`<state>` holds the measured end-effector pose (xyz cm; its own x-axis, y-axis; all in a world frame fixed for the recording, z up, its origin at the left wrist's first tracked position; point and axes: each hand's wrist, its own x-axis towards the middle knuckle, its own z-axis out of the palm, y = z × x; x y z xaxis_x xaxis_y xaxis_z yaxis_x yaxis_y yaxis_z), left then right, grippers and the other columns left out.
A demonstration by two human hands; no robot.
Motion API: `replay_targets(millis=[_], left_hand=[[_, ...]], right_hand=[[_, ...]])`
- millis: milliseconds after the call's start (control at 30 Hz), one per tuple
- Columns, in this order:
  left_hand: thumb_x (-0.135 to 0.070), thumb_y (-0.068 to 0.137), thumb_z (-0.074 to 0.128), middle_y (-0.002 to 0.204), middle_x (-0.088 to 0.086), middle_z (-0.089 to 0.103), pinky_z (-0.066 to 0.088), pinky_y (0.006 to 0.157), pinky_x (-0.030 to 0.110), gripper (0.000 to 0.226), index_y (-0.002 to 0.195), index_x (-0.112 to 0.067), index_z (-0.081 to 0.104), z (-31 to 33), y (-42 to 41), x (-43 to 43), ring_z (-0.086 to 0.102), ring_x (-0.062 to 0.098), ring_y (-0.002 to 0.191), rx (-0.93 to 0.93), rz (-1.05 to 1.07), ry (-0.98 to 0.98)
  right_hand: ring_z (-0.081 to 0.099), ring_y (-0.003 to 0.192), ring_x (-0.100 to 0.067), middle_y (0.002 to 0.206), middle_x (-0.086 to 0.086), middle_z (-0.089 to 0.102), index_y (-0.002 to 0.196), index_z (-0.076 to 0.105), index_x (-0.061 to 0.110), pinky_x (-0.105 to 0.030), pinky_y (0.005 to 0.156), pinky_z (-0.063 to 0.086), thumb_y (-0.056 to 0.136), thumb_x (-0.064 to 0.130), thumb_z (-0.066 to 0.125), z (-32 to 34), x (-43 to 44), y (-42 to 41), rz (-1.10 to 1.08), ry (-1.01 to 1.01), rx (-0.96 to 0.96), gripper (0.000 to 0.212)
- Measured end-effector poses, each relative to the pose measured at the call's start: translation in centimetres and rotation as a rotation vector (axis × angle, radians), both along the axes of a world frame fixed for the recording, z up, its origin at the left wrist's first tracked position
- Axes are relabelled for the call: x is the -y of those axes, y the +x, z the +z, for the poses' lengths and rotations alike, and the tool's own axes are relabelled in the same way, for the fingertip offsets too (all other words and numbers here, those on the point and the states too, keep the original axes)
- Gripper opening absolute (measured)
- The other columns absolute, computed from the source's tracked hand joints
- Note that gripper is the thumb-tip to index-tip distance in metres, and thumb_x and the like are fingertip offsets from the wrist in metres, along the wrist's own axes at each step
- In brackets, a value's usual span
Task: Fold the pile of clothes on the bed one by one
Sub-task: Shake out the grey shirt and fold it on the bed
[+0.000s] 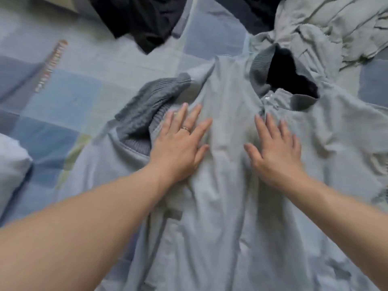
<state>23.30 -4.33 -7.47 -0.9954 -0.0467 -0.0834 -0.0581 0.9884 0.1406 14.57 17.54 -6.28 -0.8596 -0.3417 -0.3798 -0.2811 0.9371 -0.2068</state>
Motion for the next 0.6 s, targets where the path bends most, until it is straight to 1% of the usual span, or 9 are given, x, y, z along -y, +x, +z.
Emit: replay_targets(millis=[67,133,200,233,300,367,433,533,600], left_hand=[[-0.058,0.088,0.055,0.167,0.007,0.017,0.005,0.121,0.054,0.077,0.155,-0.028,0.033,1.0,2.2,6.1,0.014,0.033,0.153,-0.012,0.087,-0.075],[-0.071,0.081,0.054,0.169,0.005,0.007,0.007,0.121,0.055,0.095,0.159,-0.031,0.019,1.9,3.9,10.8,0.009,0.031,0.154,0.050,0.200,-0.048],[-0.078,0.073,0.059,0.167,0.006,0.010,0.018,0.119,0.050,0.109,0.159,-0.029,0.013,2.1,5.0,14.0,0.016,0.031,0.151,0.171,0.382,0.102],[-0.077,0.070,0.066,0.163,0.009,0.020,0.027,0.116,0.047,0.111,0.157,-0.026,0.019,2.0,5.4,15.8,0.026,0.032,0.146,0.237,0.470,0.218],[-0.067,0.068,0.078,0.141,0.011,0.046,0.042,0.102,0.042,0.091,0.136,-0.018,0.042,1.8,5.9,18.3,0.048,0.033,0.129,0.411,0.505,0.383],[-0.053,0.074,0.079,0.123,0.010,0.061,0.048,0.082,0.036,0.059,0.110,-0.016,0.052,2.1,6.2,19.5,0.059,0.031,0.112,0.629,0.383,0.417],[-0.039,0.083,0.075,0.119,0.013,0.067,0.050,0.074,0.033,0.043,0.110,-0.009,0.061,2.7,6.5,20.3,0.064,0.030,0.103,0.756,0.332,0.505],[-0.029,0.093,0.063,0.116,0.013,0.068,0.052,0.078,0.033,0.029,0.114,-0.009,0.065,4.8,6.0,22.8,0.064,0.028,0.100,0.719,0.501,0.873],[-0.029,0.097,0.060,0.107,0.013,0.067,0.045,0.075,0.033,0.024,0.104,-0.007,0.063,7.2,4.7,25.4,0.062,0.029,0.100,0.596,0.546,0.899]], right_hand=[[-0.003,0.155,-0.026,0.169,0.006,-0.003,0.160,0.004,0.036,-0.053,0.122,0.005,0.100,0.052,0.041,0.0,6.5,1.1,0.043,-0.026,0.023,0.072],[-0.002,0.155,-0.026,0.169,0.005,-0.004,0.160,0.003,0.036,-0.052,0.122,0.006,0.101,0.050,0.038,0.1,12.3,2.1,0.074,-0.045,0.041,0.070],[0.007,0.154,-0.027,0.169,0.000,0.004,0.160,0.009,0.033,-0.050,0.121,0.013,0.100,0.044,0.033,0.5,16.7,2.7,0.071,-0.062,0.072,0.065],[0.012,0.153,-0.028,0.168,-0.003,0.010,0.160,0.015,0.029,-0.050,0.121,0.017,0.099,0.038,0.032,0.6,18.7,3.0,0.048,-0.071,0.102,0.064],[0.020,0.149,-0.030,0.165,-0.007,0.020,0.158,0.022,0.022,-0.051,0.120,0.023,0.096,0.029,0.033,1.1,21.4,3.2,-0.019,-0.048,0.174,0.063],[0.029,0.145,-0.033,0.158,-0.009,0.032,0.156,0.028,0.018,-0.052,0.117,0.028,0.087,0.032,0.029,1.8,22.6,3.2,-0.070,-0.017,0.191,0.070],[0.033,0.144,-0.033,0.158,-0.010,0.035,0.156,0.030,0.015,-0.046,0.118,0.029,0.088,0.030,0.031,3.0,23.3,3.2,-0.122,0.007,0.228,0.069],[0.034,0.145,-0.028,0.159,-0.011,0.036,0.157,0.029,0.013,-0.034,0.118,0.027,0.095,0.013,0.044,5.4,24.8,3.5,-0.199,0.021,0.287,0.064],[0.035,0.145,-0.025,0.160,-0.008,0.036,0.158,0.028,0.015,-0.029,0.115,0.027,0.096,0.014,0.050,7.1,25.7,3.9,-0.221,0.004,0.300,0.066]])
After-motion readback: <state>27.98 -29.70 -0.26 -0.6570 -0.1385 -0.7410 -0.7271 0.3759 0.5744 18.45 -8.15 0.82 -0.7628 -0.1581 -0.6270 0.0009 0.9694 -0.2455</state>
